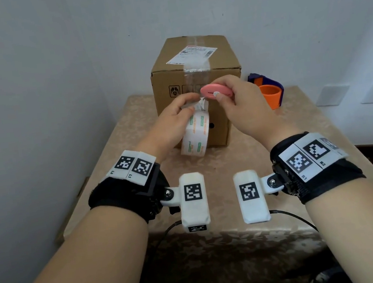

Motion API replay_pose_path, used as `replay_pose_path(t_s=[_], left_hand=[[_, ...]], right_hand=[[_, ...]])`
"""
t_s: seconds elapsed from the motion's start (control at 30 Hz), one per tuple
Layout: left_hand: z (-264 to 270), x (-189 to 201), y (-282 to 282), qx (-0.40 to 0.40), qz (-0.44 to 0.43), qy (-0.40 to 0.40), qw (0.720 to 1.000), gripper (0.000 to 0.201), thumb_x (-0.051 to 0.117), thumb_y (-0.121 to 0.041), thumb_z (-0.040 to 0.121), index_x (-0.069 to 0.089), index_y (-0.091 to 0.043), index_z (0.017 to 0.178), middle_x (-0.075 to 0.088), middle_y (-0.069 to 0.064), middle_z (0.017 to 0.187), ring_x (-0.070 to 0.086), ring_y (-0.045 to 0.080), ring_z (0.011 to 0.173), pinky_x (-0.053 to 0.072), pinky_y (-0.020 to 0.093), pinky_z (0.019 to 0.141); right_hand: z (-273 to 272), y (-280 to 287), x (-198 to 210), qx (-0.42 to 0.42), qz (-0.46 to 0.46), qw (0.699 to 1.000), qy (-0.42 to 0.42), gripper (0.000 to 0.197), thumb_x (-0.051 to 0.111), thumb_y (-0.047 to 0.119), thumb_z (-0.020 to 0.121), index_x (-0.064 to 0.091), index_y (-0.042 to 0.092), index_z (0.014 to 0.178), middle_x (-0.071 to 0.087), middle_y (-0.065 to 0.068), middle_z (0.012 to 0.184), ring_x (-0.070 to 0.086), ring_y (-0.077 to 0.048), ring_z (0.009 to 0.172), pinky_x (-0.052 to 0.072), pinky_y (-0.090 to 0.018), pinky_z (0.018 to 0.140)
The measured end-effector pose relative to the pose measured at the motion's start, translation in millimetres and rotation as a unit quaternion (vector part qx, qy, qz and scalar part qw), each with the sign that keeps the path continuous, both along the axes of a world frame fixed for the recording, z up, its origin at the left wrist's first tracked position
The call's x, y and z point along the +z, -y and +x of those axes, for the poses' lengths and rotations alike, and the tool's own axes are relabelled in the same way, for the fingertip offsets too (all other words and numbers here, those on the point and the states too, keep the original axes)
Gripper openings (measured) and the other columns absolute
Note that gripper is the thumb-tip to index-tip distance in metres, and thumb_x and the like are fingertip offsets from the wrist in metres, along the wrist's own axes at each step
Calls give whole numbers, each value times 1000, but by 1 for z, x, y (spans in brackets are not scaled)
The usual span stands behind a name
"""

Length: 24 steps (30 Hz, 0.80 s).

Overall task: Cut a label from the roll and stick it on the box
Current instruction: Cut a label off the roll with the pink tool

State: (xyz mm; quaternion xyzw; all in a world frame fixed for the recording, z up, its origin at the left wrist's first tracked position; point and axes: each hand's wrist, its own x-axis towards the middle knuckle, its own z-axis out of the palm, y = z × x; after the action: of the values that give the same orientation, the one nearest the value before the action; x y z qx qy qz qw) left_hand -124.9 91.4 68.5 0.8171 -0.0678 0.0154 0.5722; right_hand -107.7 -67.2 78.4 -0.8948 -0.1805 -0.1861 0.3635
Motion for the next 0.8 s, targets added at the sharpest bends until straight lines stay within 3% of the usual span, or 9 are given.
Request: replay_pose_path(t_s=[0.13,0.2,0.23,0.3,0.37,0.43,0.47,0.67,0.8], left_hand=[[-1,2,2,-38,33,18,999,39,31,-14,102,39,-25,139,52,-8,109,52,-2,84,41,14,66],[-3,3,2,-57,43,30,997,42,30,-12,103,34,-24,143,51,-1,122,55,12,104,46,20,80],[-4,4,2,-65,49,35,996,44,29,-12,103,32,-26,144,50,6,129,53,22,115,46,29,89],[-5,4,2,-72,61,37,995,45,29,-13,103,29,-30,145,51,12,134,48,28,122,43,40,98],[-2,2,2,-57,50,37,996,38,33,-15,102,35,-29,138,57,2,110,56,22,100,49,28,84],[2,-2,1,3,23,38,999,17,43,-19,100,39,-21,116,50,-5,85,52,12,77,46,12,61],[4,-3,2,35,5,27,999,15,47,-21,98,36,-19,108,47,-4,81,49,10,72,44,12,57],[12,-6,12,101,-57,-67,991,18,55,-29,93,57,-15,104,65,0,91,61,16,88,46,28,73],[9,-5,14,113,-65,-68,989,13,57,-23,92,62,-12,94,65,1,83,61,17,82,48,29,71]], right_hand=[[3,3,-1,-3,25,1000,-10,27,49,17,96,56,17,123,62,3,109,55,-10,96,40,-12,72],[4,4,-1,-5,31,999,-12,27,49,17,96,56,17,123,61,4,108,53,-8,95,38,-7,70],[4,5,-1,-7,31,999,-9,28,49,17,96,56,17,123,61,4,109,53,-7,96,38,-6,71],[5,7,-1,-11,30,999,-6,27,49,18,96,56,17,123,62,2,111,53,-7,95,38,-7,71],[5,9,0,-12,17,1000,-2,27,49,18,96,56,16,122,63,0,112,54,-9,96,39,-12,72],[4,9,1,-12,-20,1000,1,26,48,18,97,56,16,121,64,-2,114,57,-14,99,41,-20,78],[3,9,2,-12,-40,999,0,25,47,18,98,55,16,121,64,-3,115,58,-15,101,41,-22,80],[1,1,1,-7,-105,994,17,24,49,21,97,57,16,118,64,-2,117,59,-16,104,46,-26,85],[0,-5,4,-1,-106,994,33,24,51,23,95,59,14,116,65,-3,114,59,-18,104,48,-32,87]])
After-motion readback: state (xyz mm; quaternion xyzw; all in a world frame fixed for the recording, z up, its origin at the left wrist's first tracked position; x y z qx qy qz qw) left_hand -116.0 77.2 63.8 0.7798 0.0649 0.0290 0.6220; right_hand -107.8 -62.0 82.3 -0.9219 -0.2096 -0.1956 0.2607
